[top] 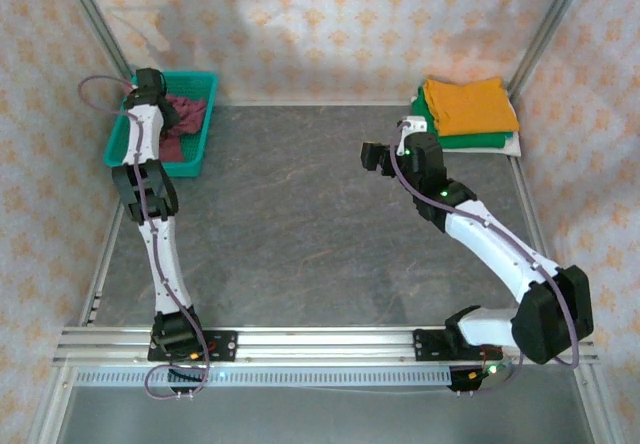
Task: Fold and stack the t-shirts
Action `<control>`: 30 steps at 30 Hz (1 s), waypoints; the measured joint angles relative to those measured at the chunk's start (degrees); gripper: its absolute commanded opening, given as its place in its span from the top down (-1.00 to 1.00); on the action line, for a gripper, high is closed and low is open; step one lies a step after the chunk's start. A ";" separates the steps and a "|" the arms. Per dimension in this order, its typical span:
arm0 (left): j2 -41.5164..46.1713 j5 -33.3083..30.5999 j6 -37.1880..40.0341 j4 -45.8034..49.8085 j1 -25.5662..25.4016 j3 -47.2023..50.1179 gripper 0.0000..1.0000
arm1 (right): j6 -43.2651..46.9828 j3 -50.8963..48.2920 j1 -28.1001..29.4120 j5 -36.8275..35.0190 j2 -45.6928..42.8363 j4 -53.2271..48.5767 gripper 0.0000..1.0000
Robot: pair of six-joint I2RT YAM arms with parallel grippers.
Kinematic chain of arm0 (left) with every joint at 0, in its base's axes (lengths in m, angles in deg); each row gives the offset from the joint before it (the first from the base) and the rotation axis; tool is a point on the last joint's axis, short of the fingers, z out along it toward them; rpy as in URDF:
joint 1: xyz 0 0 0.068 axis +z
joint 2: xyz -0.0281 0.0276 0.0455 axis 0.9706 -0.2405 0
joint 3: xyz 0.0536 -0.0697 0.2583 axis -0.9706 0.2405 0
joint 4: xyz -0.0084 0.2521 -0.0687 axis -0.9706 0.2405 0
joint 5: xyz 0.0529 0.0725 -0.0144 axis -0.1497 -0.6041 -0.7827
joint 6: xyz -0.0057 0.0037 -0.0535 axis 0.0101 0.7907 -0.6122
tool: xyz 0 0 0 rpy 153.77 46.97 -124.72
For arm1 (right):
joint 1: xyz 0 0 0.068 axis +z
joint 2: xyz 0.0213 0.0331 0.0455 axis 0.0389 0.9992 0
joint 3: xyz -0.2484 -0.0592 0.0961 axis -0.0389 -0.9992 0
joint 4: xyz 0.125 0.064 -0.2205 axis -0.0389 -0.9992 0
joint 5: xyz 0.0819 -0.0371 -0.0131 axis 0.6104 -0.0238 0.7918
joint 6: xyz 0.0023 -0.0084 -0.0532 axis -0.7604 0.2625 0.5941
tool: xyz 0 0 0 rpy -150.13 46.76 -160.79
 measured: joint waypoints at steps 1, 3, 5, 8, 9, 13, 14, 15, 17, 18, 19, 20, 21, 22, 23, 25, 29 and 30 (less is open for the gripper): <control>2.34 0.11 0.00 -0.46 -0.22 1.92 1.00 | 0.00 0.17 0.00 0.17 -0.07 0.17 -0.99; 9.38 -0.02 0.07 -1.66 -0.81 6.51 1.00 | 0.00 0.31 0.00 0.48 -0.07 0.76 -0.98; 16.02 -0.63 0.35 -2.99 -1.95 9.40 1.00 | 0.00 0.57 0.00 0.94 -0.04 0.87 -0.98; 26.32 -1.01 0.76 -4.35 -4.87 10.14 1.00 | 0.04 1.62 0.00 1.29 0.33 1.05 -0.99; 29.49 -0.98 0.98 -4.76 -6.01 10.14 1.00 | 0.26 2.08 0.00 1.40 0.59 1.09 -0.99; 40.46 -0.44 2.23 -4.92 -10.71 10.12 1.00 | 1.05 4.63 0.00 1.46 2.56 1.14 -0.99; 42.93 -0.24 2.62 -4.81 -12.07 10.32 1.00 | 1.20 5.88 0.00 1.49 3.58 0.87 -0.99; 45.51 -0.09 3.19 -4.79 -13.60 11.17 1.00 | 1.36 7.30 0.00 1.51 4.83 0.79 -0.99; 50.69 0.07 4.04 -4.85 -16.70 14.47 1.00 | 1.36 9.86 0.00 1.60 7.28 0.70 -0.99; 53.83 0.35 4.37 -5.05 -18.71 17.20 1.00 | 1.33 11.04 -0.02 1.64 8.44 0.57 -0.99; 56.43 0.61 4.61 -5.20 -20.50 19.67 1.00 | 1.20 11.87 -0.11 1.84 9.31 0.42 -0.99; 59.10 1.16 4.79 -5.27 -22.47 22.25 1.00 | 0.87 12.83 -0.31 2.32 10.27 0.17 -0.99; 61.66 1.84 4.98 -5.42 -24.70 24.72 1.00 | 0.39 13.88 -0.61 2.99 11.28 -0.26 -0.99; 63.54 2.25 5.18 -5.66 -26.45 26.51 1.00 | -0.24 14.69 -1.05 3.89 12.02 -0.55 -0.99; 65.79 2.93 5.31 -5.95 -28.76 28.57 1.00 | -0.90 15.61 -1.75 4.98 12.79 -0.81 -1.00; 68.94 4.37 5.66 -6.67 -32.59 31.04 1.00 | -1.84 16.83 -2.99 6.43 13.66 -1.11 -1.00; 72.59 8.61 6.51 -8.33 -40.02 32.59 1.00 | -3.13 18.08 -5.22 8.35 13.88 -1.97 -0.99; 72.89 9.79 6.64 -8.98 -41.51 32.72 1.00 | -3.48 18.10 -5.64 8.63 13.86 -2.03 -0.99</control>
